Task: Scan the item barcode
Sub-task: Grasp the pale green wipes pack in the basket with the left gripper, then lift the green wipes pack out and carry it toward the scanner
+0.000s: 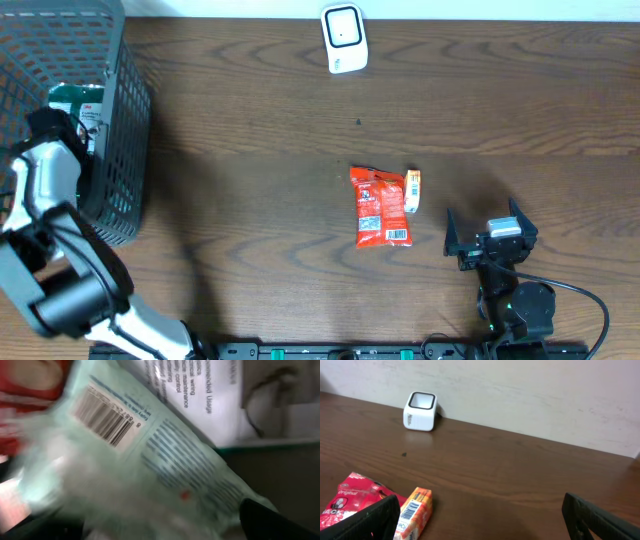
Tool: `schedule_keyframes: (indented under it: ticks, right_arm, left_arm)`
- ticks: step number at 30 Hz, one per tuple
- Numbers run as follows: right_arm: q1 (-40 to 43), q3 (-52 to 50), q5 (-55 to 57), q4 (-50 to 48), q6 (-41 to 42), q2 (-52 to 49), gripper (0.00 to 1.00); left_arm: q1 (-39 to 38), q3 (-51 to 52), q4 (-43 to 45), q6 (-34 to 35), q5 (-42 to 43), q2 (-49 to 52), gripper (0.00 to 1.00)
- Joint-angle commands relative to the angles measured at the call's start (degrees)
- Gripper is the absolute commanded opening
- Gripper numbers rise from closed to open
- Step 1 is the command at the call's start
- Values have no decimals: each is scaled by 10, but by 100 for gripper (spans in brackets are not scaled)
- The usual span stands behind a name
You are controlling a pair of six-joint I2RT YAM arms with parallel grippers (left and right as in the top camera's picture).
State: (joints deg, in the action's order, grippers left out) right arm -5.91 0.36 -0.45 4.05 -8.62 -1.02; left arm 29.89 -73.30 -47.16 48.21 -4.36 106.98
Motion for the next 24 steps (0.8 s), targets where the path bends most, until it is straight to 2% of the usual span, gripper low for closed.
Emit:
schedule_keyframes:
  ticks: [1, 3, 4, 7, 9, 10, 17, 24]
  right_arm:
    - [-2, 0, -3, 2, -7, 3, 99]
    - [-2, 0, -3, 2, -7, 3, 99]
    - [-2, 0, -3, 2, -7, 3, 99]
    - [-2, 0, -3, 2, -7, 3, 99]
    - [-2, 0, -3, 2, -7, 3, 99]
    - [-2, 0, -3, 2, -7, 3, 99]
    - [-2, 0, -3, 2, -7, 3, 99]
    - [-2, 0, -3, 2, -7, 3, 99]
  left_arm:
    - [1, 4, 15, 3, -2, 52, 98]
    - [1, 4, 18, 3, -2, 73, 98]
    - [1, 4, 17, 2, -2, 84, 94]
    - [1, 3, 16, -22, -1, 82, 60]
    - [1, 3, 16, -28, -2, 73, 45]
    - [2, 3, 16, -28, -2, 68, 42]
    - [1, 3, 12, -28, -2, 7, 42]
    - [1, 3, 15, -28, -2, -114, 41]
